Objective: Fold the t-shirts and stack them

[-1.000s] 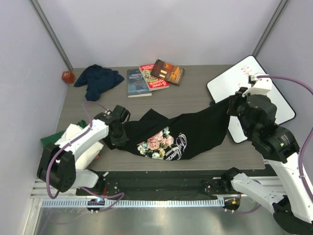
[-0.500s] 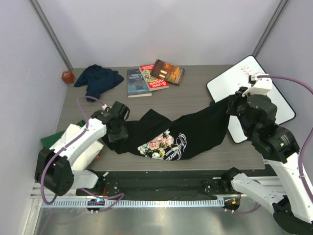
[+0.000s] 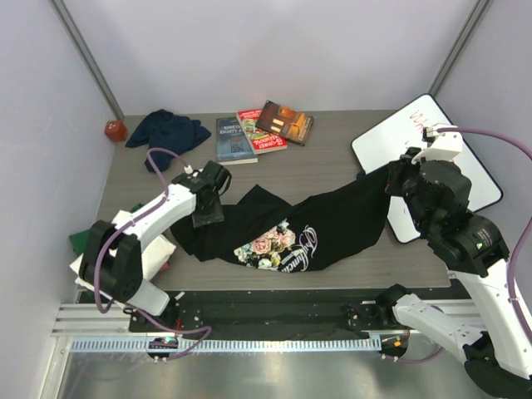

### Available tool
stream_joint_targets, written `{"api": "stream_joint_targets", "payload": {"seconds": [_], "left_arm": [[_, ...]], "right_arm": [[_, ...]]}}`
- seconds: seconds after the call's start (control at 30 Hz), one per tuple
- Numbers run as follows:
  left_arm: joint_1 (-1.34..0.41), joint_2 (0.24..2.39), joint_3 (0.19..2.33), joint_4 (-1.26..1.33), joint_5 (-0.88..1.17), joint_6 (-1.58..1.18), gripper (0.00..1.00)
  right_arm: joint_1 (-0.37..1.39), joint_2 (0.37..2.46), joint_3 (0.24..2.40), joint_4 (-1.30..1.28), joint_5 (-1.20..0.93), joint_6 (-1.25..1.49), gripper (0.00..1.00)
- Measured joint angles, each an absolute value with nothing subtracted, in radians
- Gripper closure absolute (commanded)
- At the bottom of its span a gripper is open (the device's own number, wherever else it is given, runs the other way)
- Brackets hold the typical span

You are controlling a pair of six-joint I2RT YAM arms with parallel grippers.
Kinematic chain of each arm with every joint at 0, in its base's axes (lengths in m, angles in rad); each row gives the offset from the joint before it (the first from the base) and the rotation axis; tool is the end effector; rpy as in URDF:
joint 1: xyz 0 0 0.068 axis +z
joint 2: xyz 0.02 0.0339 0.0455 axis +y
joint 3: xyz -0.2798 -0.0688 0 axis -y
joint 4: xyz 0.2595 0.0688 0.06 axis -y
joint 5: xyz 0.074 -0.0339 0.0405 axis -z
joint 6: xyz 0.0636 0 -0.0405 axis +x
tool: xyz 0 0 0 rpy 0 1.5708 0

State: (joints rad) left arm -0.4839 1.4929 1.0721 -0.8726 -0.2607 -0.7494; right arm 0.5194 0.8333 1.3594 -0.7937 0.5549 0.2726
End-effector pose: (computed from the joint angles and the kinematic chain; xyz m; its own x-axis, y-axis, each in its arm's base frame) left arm 0.2703 -0.1235 0.2109 -0.8869 -0.2774 -0.3694 -0.2966 0.9550 -0.0051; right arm 0.1465 0.0452 0.4689 -0.2159 0.1402 -0.9663 0.0803 0.9888 0.1255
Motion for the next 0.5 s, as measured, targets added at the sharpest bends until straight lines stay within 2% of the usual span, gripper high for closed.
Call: {"api": "stream_joint_targets", "payload": {"seconds": [0.5], "left_arm": [[-0.457, 1.600, 1.198, -0.788, -0.260, -0.698, 0.54]], "right_arm": [[0.519, 0.816, 1.341, -0.795, 0.567, 0.272, 0.99]]}}
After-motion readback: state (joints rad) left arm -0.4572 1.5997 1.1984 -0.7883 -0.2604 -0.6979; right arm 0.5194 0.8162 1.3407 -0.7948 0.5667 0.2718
